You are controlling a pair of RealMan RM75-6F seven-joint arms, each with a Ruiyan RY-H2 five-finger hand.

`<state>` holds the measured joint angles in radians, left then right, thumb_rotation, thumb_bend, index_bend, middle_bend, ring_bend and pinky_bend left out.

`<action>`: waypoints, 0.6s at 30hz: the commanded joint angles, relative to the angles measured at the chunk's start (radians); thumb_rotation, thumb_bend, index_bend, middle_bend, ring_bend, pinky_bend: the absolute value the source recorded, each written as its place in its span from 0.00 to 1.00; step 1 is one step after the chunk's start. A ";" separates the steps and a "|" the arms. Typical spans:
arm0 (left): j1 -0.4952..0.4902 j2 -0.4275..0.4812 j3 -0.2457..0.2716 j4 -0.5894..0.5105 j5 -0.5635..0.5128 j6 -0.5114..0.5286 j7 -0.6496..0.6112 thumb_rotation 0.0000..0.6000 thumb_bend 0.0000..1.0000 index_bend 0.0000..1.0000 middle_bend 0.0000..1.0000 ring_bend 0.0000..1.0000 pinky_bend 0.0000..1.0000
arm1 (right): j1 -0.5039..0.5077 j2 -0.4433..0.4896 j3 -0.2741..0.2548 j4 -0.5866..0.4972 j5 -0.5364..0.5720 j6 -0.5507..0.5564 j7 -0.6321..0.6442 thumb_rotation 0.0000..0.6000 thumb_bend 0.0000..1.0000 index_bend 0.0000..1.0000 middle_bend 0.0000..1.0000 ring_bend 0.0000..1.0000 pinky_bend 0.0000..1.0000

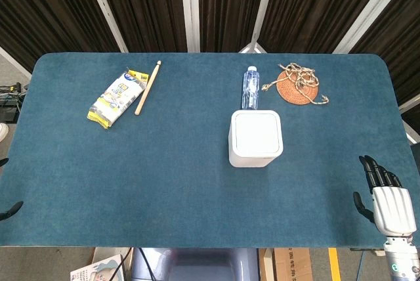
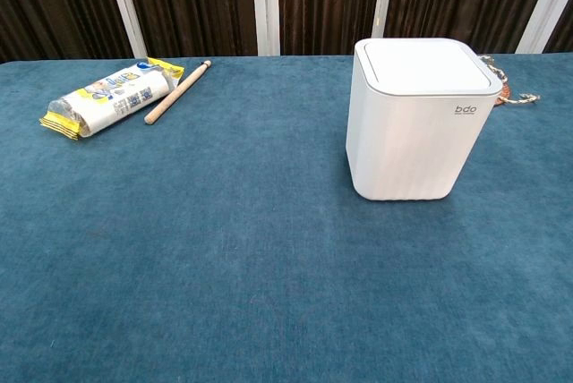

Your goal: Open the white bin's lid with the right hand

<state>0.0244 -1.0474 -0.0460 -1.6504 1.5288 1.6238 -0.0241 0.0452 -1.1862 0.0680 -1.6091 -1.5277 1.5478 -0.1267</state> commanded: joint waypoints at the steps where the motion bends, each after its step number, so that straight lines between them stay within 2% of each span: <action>1: 0.000 0.000 0.002 0.001 0.004 0.000 0.000 1.00 0.16 0.17 0.06 0.00 0.02 | -0.001 0.000 -0.001 -0.001 -0.001 0.002 0.000 1.00 0.40 0.08 0.13 0.20 0.26; 18: -0.005 -0.001 -0.006 -0.004 -0.015 -0.011 0.006 1.00 0.16 0.17 0.06 0.00 0.02 | 0.003 0.004 -0.007 -0.011 -0.001 -0.017 0.013 1.00 0.40 0.08 0.13 0.21 0.26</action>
<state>0.0186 -1.0485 -0.0521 -1.6551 1.5112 1.6102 -0.0185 0.0479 -1.1832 0.0619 -1.6184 -1.5273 1.5300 -0.1147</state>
